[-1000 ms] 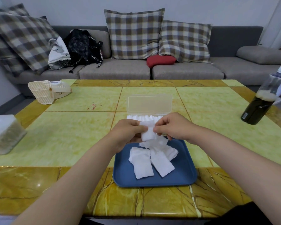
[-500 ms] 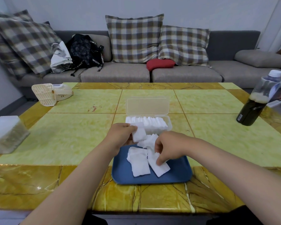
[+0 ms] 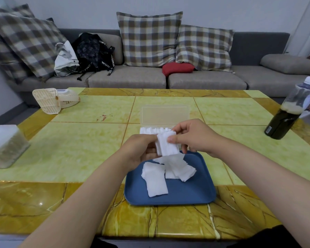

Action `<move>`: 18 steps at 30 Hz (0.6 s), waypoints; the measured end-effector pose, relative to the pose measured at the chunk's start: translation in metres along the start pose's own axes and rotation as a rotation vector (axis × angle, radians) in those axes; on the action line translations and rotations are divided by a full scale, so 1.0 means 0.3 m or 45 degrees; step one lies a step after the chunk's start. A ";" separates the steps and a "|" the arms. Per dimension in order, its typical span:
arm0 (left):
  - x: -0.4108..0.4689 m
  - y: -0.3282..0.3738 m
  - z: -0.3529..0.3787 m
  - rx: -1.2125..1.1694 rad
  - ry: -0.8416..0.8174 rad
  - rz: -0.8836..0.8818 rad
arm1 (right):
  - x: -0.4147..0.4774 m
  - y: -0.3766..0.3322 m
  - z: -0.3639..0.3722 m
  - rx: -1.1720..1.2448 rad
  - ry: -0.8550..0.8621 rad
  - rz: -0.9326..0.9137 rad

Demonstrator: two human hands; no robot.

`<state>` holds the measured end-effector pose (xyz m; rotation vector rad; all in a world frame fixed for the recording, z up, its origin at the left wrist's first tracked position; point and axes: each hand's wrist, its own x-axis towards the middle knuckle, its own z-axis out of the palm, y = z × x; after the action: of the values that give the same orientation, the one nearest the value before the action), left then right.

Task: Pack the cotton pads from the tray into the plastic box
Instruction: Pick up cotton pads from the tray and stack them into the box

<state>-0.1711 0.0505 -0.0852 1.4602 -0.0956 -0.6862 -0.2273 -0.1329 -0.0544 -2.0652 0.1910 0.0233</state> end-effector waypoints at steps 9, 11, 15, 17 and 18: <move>-0.014 0.018 -0.010 -0.089 -0.094 -0.027 | 0.042 -0.011 0.037 -0.026 0.109 -0.033; -0.009 0.013 -0.012 -0.080 -0.086 -0.024 | 0.052 -0.005 0.045 -0.088 0.134 -0.043; -0.003 0.011 -0.011 -0.041 -0.081 -0.022 | 0.061 0.005 0.053 -0.278 0.159 -0.114; -0.006 0.014 -0.010 -0.040 -0.092 -0.025 | 0.062 0.009 0.055 -0.345 0.181 -0.137; -0.004 0.014 -0.013 0.033 -0.085 -0.004 | 0.063 0.011 0.054 -0.365 0.205 -0.139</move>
<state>-0.1686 0.0541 -0.0814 1.4625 -0.1547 -0.7387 -0.2081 -0.1226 -0.0668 -2.3625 0.1820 -0.1936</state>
